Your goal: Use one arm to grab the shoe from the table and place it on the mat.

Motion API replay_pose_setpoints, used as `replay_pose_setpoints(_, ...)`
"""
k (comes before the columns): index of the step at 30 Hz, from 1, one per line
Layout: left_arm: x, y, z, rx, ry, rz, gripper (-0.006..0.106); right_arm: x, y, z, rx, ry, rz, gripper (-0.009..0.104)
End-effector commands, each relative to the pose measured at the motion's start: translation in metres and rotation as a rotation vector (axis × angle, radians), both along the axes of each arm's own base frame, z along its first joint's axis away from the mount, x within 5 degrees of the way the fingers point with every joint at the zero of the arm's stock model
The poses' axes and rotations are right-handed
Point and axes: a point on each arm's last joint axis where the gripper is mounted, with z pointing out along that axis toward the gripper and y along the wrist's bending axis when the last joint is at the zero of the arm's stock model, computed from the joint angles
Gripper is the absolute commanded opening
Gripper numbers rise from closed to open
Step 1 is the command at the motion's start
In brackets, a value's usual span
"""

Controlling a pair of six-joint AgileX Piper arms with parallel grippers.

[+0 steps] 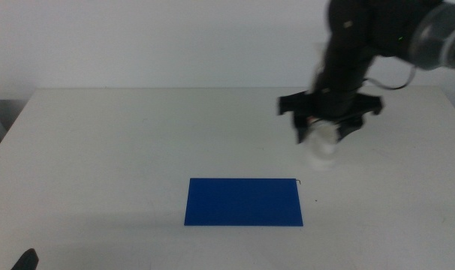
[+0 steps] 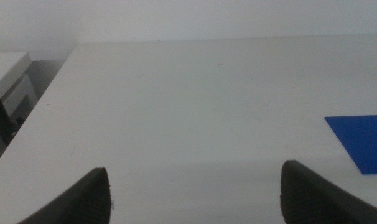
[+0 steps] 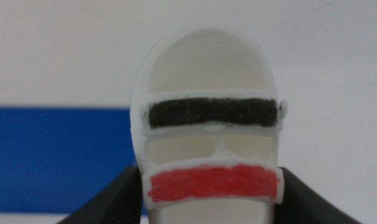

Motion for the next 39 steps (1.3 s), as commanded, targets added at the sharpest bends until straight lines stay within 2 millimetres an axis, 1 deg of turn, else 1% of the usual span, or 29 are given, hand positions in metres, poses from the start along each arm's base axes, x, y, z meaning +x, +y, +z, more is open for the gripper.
replay_pose_setpoints(1, 0.001, 0.0, 0.006, -0.016, -0.085, 0.004, 0.094, -0.017, 0.017, 0.029, 0.021, -0.065, -0.014, -0.004)
replay_pose_setpoints(5, 0.001, 0.0, 0.006, -0.016, -0.085, 0.004, 0.094, -0.028, 0.05, 0.02, 0.041, -0.06, 0.009, -0.004)
replay_pose_setpoints(8, 0.001, 0.0, 0.006, -0.016, -0.085, 0.004, 0.094, -0.034, 0.068, 0.013, 0.068, -0.061, -0.011, -0.004)
replay_pose_setpoints(11, 0.001, 0.0, 0.006, -0.016, -0.085, 0.004, 0.094, -0.036, 0.078, 0.011, 0.09, -0.076, -0.017, -0.004)
replay_pose_setpoints(16, 0.001, 0.0, 0.006, -0.016, -0.085, 0.004, 0.094, -0.037, 0.082, 0.01, 0.089, -0.09, 0.015, -0.004)
replay_pose_setpoints(18, 0.001, 0.0, 0.006, -0.016, -0.085, 0.004, 0.094, -0.037, 0.083, 0.011, 0.063, -0.107, 0.113, -0.004)
replay_pose_setpoints(20, 0.001, 0.0, 0.006, -0.016, -0.085, 0.004, 0.094, -0.036, 0.084, 0.011, 0.031, -0.137, 0.257, -0.004)
replay_pose_setpoints(25, 0.001, 0.0, 0.006, -0.016, -0.085, 0.004, 0.094, -0.033, 0.088, 0.013, -0.087, -0.241, 0.758, -0.004)
replay_pose_setpoints(28, 0.001, 0.0, 0.006, -0.016, -0.085, 0.004, 0.094, -0.032, 0.09, 0.014, -0.159, -0.297, 1.004, -0.004)
replay_pose_setpoints(31, 0.001, 0.0, 0.006, -0.016, -0.085, 0.004, 0.094, -0.033, 0.091, 0.014, -0.201, -0.318, 1.168, -0.004)
replay_pose_setpoints(34, 0.001, 0.0, 0.006, -0.016, -0.085, 0.004, 0.094, -0.034, 0.093, 0.014, -0.207, -0.327, 1.271, -0.004)
replay_pose_setpoints(36, 0.001, 0.0, 0.006, -0.016, -0.085, 0.004, 0.094, -0.035, 0.094, 0.014, -0.202, -0.33, 1.302, -0.004)
replay_pose_setpoints(39, 0.001, 0.0, 0.006, -0.016, -0.085, 0.004, 0.094, -0.034, 0.096, 0.009, -0.199, -0.321, 1.318, -0.004)
